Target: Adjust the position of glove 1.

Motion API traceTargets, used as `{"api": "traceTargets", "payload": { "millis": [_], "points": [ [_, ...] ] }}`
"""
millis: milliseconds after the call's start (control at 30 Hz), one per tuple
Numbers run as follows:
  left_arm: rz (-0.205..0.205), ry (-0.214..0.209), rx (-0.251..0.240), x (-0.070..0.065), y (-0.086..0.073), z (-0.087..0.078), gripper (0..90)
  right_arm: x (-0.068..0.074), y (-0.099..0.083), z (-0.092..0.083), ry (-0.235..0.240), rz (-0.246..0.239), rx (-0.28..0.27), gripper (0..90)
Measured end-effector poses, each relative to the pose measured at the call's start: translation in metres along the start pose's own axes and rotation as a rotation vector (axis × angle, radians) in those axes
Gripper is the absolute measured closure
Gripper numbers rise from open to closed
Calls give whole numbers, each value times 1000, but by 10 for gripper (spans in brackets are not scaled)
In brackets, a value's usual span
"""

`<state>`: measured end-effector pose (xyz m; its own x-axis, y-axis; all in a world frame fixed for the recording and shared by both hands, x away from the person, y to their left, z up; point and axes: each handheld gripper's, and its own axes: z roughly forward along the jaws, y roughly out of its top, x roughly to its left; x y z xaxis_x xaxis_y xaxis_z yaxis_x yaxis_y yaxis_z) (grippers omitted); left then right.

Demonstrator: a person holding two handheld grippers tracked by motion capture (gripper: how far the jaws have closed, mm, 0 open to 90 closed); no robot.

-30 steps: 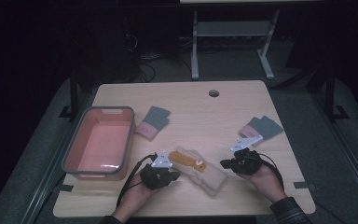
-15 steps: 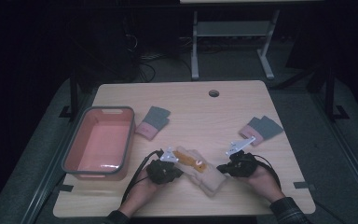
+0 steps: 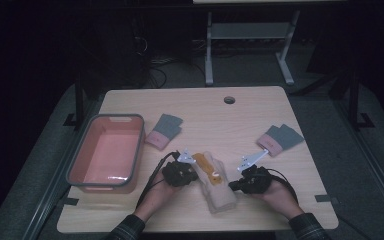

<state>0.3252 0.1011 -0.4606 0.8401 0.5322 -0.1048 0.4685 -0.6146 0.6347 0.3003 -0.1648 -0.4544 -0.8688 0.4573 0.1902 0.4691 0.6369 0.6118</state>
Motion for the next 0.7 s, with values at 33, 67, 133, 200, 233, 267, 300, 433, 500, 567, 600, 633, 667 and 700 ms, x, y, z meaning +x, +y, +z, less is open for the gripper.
{"api": "traceTargets", "payload": {
  "millis": [33,67,133,200,233,267,300,433,500,567,600,633,667,700],
  "points": [
    [-4,1,-2,1,1,1,892,1,0,1,6,-7,-1,900],
    [3,1,6,2,2,2,892,2,1,1,7,-9,-1,900],
    [-1,2,2,4,4,4,893,5,2,3,19,-21,-3,900],
    [-8,1,-2,6,7,5,893,7,3,5,17,-34,3,900],
    [-1,0,0,8,9,5,892,8,4,6,20,-42,0,900],
    [5,-1,0,10,10,6,893,10,5,7,28,-34,1,900],
    [-13,1,-17,9,11,8,893,11,5,8,28,-43,2,900],
    [-20,-8,-30,13,16,12,893,15,8,12,39,-61,1,900],
    [-15,-14,-26,15,19,12,893,17,9,14,42,-73,5,900],
    [-7,-16,-24,17,22,14,893,19,11,17,53,-81,2,900],
    [-24,-20,-40,16,23,15,893,19,12,18,48,-103,3,900],
    [-12,-24,-31,18,24,16,893,21,13,19,54,-96,2,900],
    [-20,-25,-35,17,25,17,893,22,14,21,60,-96,3,900],
    [-11,-28,-29,18,26,17,893,24,15,22,65,-95,-1,900]
  ]
}}
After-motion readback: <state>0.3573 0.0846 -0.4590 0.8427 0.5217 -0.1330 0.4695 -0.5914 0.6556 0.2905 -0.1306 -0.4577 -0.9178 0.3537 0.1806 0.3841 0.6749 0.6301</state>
